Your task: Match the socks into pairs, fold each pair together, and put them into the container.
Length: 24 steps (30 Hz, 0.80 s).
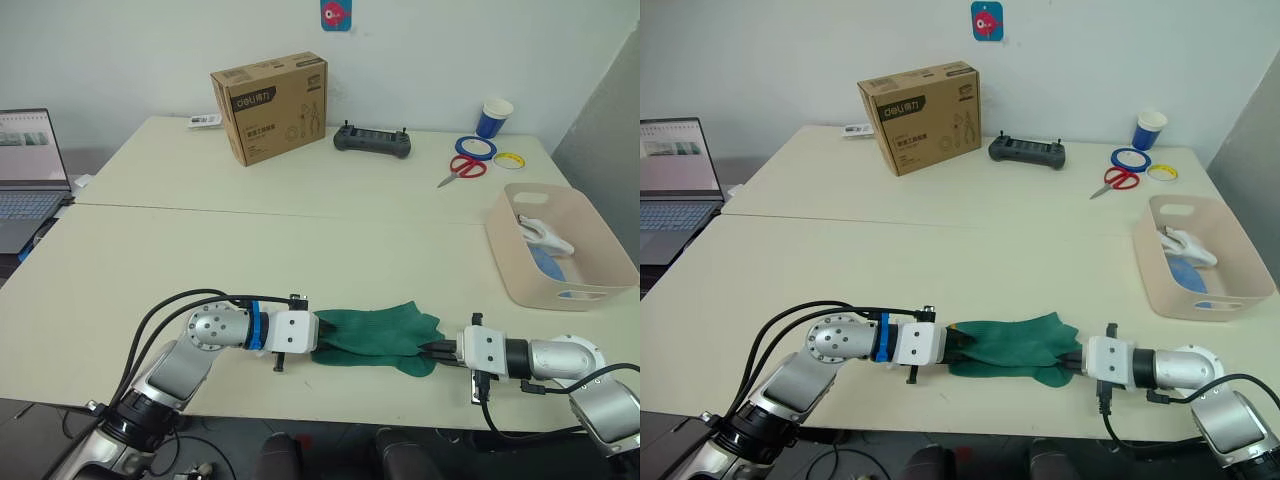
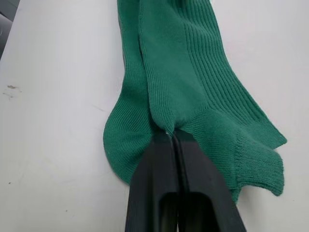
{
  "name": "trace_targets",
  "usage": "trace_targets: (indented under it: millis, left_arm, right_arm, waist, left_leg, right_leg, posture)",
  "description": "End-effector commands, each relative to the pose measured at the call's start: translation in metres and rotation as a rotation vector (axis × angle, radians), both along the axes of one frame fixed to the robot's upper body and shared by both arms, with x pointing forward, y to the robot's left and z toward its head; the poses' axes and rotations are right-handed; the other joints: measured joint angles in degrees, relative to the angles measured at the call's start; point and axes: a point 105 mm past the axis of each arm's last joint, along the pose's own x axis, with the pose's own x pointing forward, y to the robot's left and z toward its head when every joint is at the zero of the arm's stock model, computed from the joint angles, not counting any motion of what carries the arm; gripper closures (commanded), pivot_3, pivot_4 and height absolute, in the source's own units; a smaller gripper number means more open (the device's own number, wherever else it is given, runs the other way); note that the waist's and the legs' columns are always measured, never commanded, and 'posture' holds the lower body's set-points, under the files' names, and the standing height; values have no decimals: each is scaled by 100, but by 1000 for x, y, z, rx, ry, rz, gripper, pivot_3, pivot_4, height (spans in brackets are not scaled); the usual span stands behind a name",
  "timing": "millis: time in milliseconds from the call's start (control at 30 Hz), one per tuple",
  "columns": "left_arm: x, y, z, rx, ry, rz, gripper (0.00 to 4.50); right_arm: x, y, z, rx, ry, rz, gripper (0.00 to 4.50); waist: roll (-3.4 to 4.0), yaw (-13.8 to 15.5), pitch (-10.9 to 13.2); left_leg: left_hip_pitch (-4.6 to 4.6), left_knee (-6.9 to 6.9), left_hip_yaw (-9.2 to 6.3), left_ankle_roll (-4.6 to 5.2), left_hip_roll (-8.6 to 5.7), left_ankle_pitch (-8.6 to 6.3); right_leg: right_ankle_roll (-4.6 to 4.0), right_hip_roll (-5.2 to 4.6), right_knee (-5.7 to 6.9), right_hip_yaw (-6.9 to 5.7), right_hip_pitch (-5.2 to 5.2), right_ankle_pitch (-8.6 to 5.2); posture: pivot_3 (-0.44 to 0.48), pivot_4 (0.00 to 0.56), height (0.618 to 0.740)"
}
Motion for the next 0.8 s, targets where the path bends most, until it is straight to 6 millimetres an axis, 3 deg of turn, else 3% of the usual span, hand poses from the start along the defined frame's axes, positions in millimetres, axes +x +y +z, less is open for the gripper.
trace_targets:
  millis: [33,800]
  left_arm:
    - [-1,-4,9,-31,-17,-16,4460]
    - [-15,-9,7,-19,-31,-92,4460]
  right_arm:
    - [4,1,9,23,-28,-3,4500]
    - [-16,-4,14,-6,1,32,4500]
  waist:
    - [0,0,0]
    - [1,0,-1]
  left_leg:
    - [0,0,0,0,0,0]
    - [0,1,-1,0,0,0]
  right_leg:
    - [0,0,0,0,0,0]
    - [0,0,1,0,1,0]
  posture:
    - [0,150,740]
    - [0,150,740]
